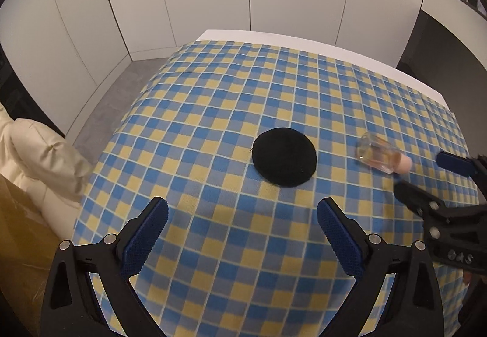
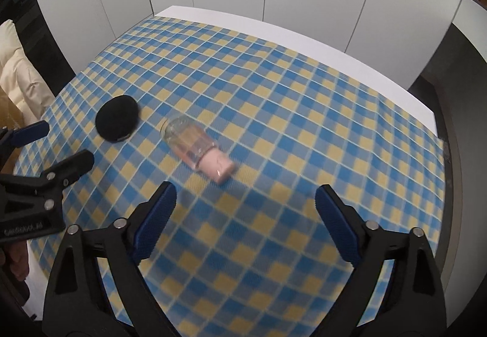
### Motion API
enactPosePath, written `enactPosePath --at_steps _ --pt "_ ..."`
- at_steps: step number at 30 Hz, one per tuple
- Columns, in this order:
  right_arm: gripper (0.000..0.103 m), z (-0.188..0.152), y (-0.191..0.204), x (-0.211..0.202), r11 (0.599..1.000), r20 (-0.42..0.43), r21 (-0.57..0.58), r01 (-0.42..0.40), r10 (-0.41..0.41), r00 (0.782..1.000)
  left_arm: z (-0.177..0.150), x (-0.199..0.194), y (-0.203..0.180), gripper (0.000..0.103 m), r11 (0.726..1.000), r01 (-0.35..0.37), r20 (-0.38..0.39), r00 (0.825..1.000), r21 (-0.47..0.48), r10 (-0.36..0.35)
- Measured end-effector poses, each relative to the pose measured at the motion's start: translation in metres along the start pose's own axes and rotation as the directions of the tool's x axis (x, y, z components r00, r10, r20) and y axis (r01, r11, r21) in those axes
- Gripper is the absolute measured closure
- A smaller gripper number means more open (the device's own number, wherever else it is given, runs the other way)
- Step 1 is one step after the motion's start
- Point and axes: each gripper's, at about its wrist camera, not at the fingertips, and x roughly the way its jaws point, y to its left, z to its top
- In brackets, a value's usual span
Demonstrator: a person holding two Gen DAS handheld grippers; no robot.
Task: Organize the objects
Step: 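Move both open tools toward the black sponge and pink bottle, then close the left tool on the black sponge while the right tool grasps the pink-capped bottle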
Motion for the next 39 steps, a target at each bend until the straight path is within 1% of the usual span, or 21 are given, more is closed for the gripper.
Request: enactPosePath --at_steps 3,5,6,7,8,9,11,12,13,14,18,19,20,21,23,24,25,26,28,31,39 --pt "0.016 0.008 0.006 0.013 1.000 -0.004 -0.010 -0.021 0.021 1.000 -0.001 0.007 -0.003 0.005 0.999 -0.019 0.007 1.000 0.036 0.018" --pt "0.023 0.013 0.009 0.020 0.999 -0.001 -0.026 -0.027 0.027 1.000 -0.001 0.013 -0.005 0.005 0.999 -0.011 0.004 1.000 0.047 0.011" --pt "0.024 0.015 0.011 0.024 0.999 -0.002 -0.033 -0.031 0.031 1.000 0.000 0.016 -0.006 0.005 0.999 -0.008 0.005 1.000 0.052 0.008" --pt "0.028 0.018 0.012 0.025 0.999 0.010 -0.033 -0.038 0.038 0.999 0.001 0.019 -0.006 0.005 0.999 -0.007 0.006 1.000 0.054 0.007" --pt "0.035 0.019 0.013 0.026 0.998 0.015 -0.039 -0.041 0.042 0.999 0.002 0.020 -0.007 0.005 0.998 -0.007 0.006 1.000 0.055 0.007" --pt "0.039 0.022 0.014 0.026 0.998 0.023 -0.049 -0.045 0.046 0.999 0.004 0.023 -0.007 0.005 0.999 -0.005 0.006 1.000 0.054 0.005" --pt "0.055 0.025 0.014 0.026 0.997 0.026 -0.056 -0.049 0.050 0.998 0.007 0.027 -0.010 0.004 0.999 0.002 0.005 1.000 0.053 -0.002" --pt "0.060 0.026 0.014 0.026 0.997 0.026 -0.058 -0.047 0.049 0.998 0.011 0.030 -0.011 0.004 0.998 0.005 0.007 1.000 0.056 -0.005" --pt "0.071 0.026 0.014 0.025 0.997 0.028 -0.060 -0.047 0.049 0.998 0.014 0.032 -0.013 0.004 0.998 0.007 0.009 1.000 0.060 -0.007" --pt "0.074 0.026 0.012 0.025 0.997 0.029 -0.062 -0.043 0.045 0.999 0.017 0.034 -0.015 0.004 0.998 0.009 0.010 1.000 0.064 -0.010" --pt "0.074 0.023 0.005 0.023 0.999 0.032 -0.043 -0.033 0.035 0.999 0.027 0.042 -0.025 0.005 0.997 0.016 0.004 1.000 0.073 -0.016" --pt "0.074 0.022 0.003 0.022 0.999 0.031 -0.038 -0.030 0.032 0.999 0.031 0.044 -0.027 0.008 0.997 0.019 0.001 1.000 0.073 -0.019" --pt "0.074 0.021 0.001 0.021 0.999 0.028 -0.031 -0.027 0.028 0.999 0.035 0.045 -0.028 0.016 0.997 0.033 -0.001 0.999 0.072 -0.033" --pt "0.074 0.020 -0.001 0.021 0.999 0.026 -0.020 -0.026 0.026 0.999 0.037 0.046 -0.029 0.019 0.996 0.048 -0.003 0.999 0.072 -0.048" --pt "0.074 0.017 -0.005 0.019 1.000 0.025 -0.005 -0.024 0.024 0.999 0.039 0.045 -0.033 0.035 0.995 0.070 -0.015 0.998 0.072 -0.069" --pt "0.074 0.015 -0.006 0.018 1.000 0.023 0.001 -0.021 0.021 1.000 0.039 0.045 -0.035 0.039 0.994 0.083 -0.021 0.996 0.073 -0.081" --pt "0.074 0.014 -0.008 0.017 1.000 0.020 0.011 -0.018 0.018 1.000 0.039 0.044 -0.039 0.049 0.993 0.086 -0.024 0.996 0.084 -0.085" --pt "0.074 0.012 -0.010 0.015 1.000 0.014 0.022 -0.019 0.019 1.000 0.039 0.042 -0.042 0.051 0.991 0.093 -0.034 0.995 0.095 -0.090" --pt "0.074 0.008 -0.017 0.010 0.998 0.014 0.062 -0.027 0.026 1.000 0.039 0.039 -0.046 0.052 0.989 0.107 -0.046 0.994 0.098 -0.103" --pt "0.074 0.005 -0.021 0.003 0.995 0.014 0.100 -0.024 0.023 1.000 0.039 0.029 -0.049 0.052 0.989 0.107 -0.039 0.994 0.098 -0.103" --pt "0.074 0.001 -0.023 -0.033 0.992 0.033 0.123 -0.016 0.012 0.999 0.035 -0.026 -0.049 0.052 0.990 0.114 -0.004 0.994 0.079 -0.114"
